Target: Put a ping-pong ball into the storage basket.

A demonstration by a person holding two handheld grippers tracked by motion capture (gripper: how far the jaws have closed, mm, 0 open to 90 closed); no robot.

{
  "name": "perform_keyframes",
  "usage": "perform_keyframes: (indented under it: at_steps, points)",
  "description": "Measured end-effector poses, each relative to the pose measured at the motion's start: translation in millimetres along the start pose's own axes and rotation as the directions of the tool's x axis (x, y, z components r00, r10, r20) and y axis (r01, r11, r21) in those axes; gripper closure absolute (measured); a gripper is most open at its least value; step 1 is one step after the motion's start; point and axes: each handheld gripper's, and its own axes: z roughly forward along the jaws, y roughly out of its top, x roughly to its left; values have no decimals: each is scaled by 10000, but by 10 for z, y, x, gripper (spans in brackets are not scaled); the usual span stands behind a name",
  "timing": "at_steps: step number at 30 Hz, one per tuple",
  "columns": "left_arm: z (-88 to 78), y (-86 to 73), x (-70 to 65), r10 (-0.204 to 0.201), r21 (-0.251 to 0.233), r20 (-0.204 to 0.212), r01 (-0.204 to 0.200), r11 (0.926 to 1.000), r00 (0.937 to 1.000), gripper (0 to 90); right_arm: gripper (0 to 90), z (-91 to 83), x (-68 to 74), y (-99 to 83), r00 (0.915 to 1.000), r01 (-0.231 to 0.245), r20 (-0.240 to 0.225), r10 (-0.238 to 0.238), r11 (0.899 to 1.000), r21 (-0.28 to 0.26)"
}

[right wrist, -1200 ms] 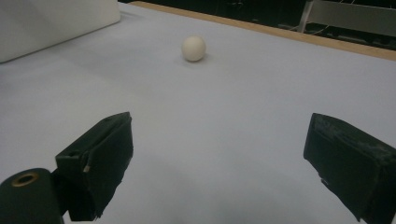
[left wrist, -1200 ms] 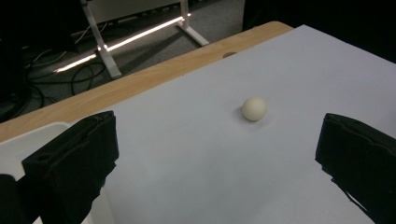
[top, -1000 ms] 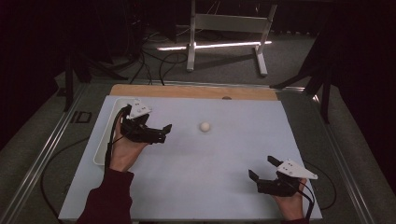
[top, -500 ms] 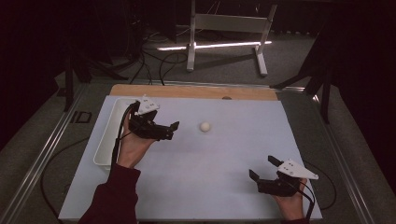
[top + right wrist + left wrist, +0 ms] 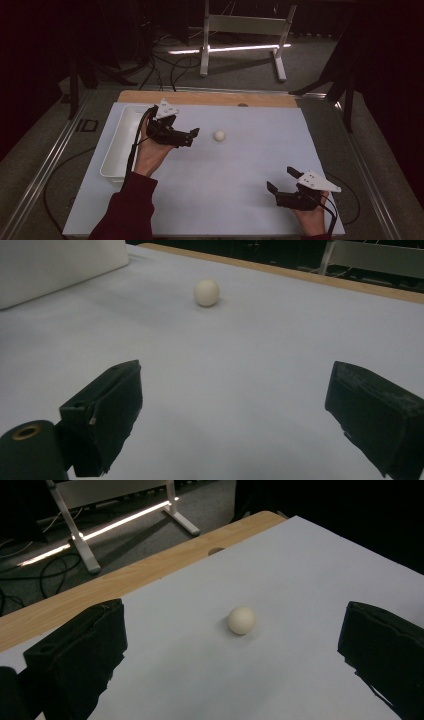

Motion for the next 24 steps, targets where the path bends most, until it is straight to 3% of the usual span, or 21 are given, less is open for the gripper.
perform_keyframes:
  at_steps: [24]
  points:
    - [295, 58, -69, 99, -71, 338, -97, 9999, 9994, 1, 77, 2, -6, -8, 10000, 2, -11, -2, 10000, -40]
